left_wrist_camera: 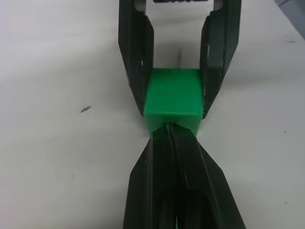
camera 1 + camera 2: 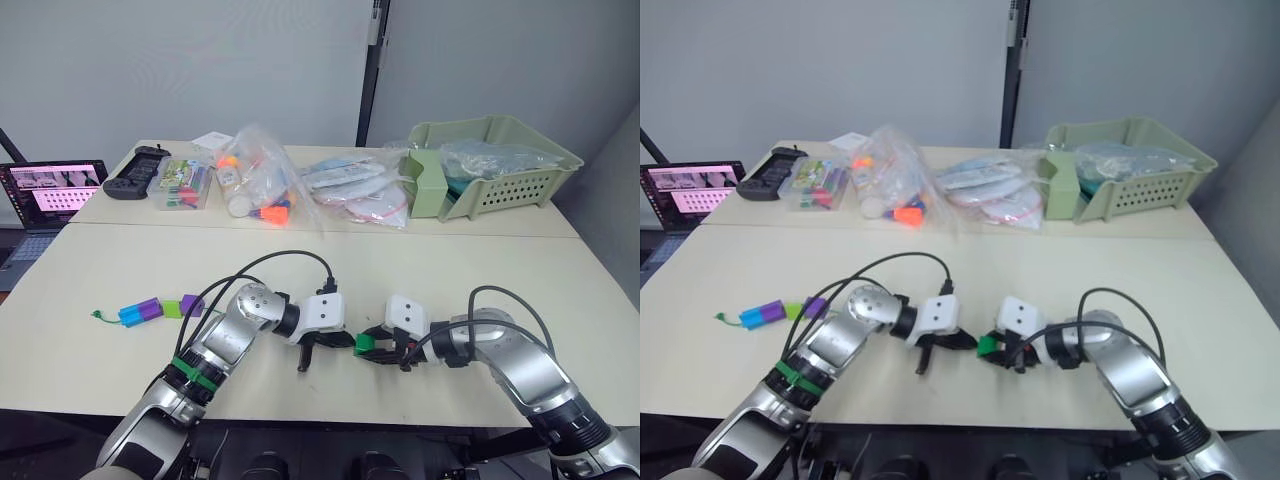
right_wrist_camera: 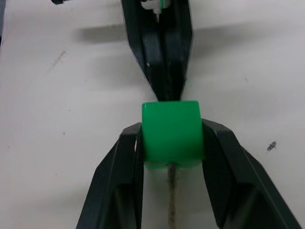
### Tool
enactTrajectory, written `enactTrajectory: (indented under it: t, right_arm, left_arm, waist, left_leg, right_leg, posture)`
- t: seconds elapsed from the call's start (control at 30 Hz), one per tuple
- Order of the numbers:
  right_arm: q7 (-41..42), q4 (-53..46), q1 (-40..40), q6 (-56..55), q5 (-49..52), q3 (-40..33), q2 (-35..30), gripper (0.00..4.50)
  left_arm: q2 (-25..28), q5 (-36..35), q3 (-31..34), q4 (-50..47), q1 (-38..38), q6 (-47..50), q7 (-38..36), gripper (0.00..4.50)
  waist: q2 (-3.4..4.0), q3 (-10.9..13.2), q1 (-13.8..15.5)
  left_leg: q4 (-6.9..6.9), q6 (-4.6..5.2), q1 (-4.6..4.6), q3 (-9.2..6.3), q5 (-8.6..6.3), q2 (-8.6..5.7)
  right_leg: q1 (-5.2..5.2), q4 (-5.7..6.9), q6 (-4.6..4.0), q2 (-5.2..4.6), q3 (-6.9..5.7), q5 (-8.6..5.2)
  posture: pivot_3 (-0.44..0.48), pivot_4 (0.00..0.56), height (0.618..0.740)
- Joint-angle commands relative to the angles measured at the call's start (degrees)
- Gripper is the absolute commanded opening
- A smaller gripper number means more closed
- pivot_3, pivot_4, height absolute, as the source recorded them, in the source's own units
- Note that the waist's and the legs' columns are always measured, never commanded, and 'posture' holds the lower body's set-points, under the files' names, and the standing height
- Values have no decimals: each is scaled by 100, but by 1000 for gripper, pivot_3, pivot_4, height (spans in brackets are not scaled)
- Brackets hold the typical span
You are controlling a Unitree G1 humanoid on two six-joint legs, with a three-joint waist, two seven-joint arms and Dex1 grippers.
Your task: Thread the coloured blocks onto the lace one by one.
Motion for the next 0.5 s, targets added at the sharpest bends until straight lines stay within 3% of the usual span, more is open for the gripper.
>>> enactTrajectory:
  t: [0.03,0.2,0.43,0.5]
  right_arm:
    - [-21,-113,28,55,15,-16,-20,1163]
    - [-28,-125,36,48,18,-16,-23,1163]
    - [-24,-119,57,17,7,3,-30,1163]
    - [-20,-118,65,8,5,3,-36,1163]
  left_arm:
    - [-159,20,-73,-28,-107,-46,64,0]
    - [-95,-46,-10,-122,-61,227,-29,0]
    - [376,-157,234,-334,-41,436,-259,2081]
    - [481,-205,279,-325,-5,446,-299,2120]
  waist:
    - [0,0,4]
    - [0,0,11]
    - [0,0,-3]
    - [0,0,-4]
  left_leg:
    - [0,0,0,0,0,0]
    - [3,0,1,-1,0,-1]
    - [2,0,1,-1,0,1]
    - [2,0,1,-1,0,1]
  right_leg:
    - [0,0,0,0,0,0]
    - [4,0,0,-1,-1,0]
    - [2,1,0,0,-1,0]
    - [1,1,0,1,-1,0]
  posture:
    - [0,150,740]
    - [0,150,740]
    - [0,150,740]
    - [0,150,740]
